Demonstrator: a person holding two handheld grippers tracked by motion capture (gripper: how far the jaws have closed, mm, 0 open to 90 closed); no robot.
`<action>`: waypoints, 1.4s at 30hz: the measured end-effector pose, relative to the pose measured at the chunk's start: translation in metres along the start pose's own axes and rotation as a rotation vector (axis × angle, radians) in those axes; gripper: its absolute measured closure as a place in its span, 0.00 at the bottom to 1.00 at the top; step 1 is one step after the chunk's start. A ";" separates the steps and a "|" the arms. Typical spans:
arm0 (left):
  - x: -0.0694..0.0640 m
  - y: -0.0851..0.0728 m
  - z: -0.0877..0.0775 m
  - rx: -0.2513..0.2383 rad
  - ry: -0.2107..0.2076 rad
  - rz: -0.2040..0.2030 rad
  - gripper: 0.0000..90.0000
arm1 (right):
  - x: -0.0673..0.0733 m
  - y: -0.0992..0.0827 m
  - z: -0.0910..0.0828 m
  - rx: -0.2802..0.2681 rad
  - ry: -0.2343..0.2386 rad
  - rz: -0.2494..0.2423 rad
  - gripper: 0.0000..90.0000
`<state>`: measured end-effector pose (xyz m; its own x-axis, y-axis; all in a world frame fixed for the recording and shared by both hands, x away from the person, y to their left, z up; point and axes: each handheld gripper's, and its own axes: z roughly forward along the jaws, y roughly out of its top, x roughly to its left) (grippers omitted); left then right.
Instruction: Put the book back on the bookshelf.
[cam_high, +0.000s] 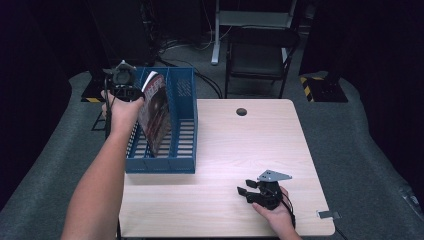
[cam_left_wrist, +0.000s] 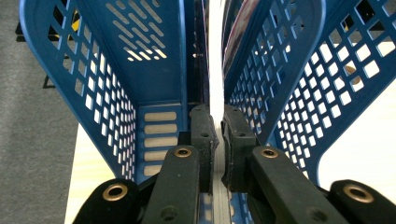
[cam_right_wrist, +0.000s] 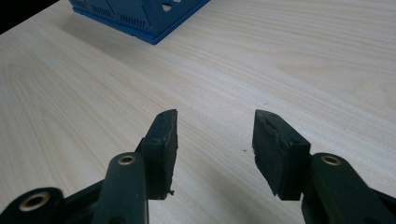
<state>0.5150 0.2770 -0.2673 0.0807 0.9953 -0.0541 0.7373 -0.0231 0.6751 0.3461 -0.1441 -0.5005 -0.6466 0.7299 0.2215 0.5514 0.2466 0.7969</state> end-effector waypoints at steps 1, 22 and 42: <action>0.000 0.001 0.001 -0.003 0.006 -0.005 0.94 | 0.000 0.000 0.000 0.001 -0.001 0.001 0.56; 0.006 0.002 0.012 -0.051 0.024 -0.058 0.94 | -0.001 0.000 -0.001 0.003 -0.002 -0.001 0.56; 0.011 -0.006 0.018 -0.038 -0.034 -0.082 0.70 | -0.001 0.000 -0.002 0.004 -0.002 -0.004 0.56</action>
<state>0.5236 0.2865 -0.2851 0.0444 0.9898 -0.1351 0.7165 0.0627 0.6948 0.3458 -0.1460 -0.4998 -0.6477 0.7302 0.2175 0.5512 0.2520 0.7954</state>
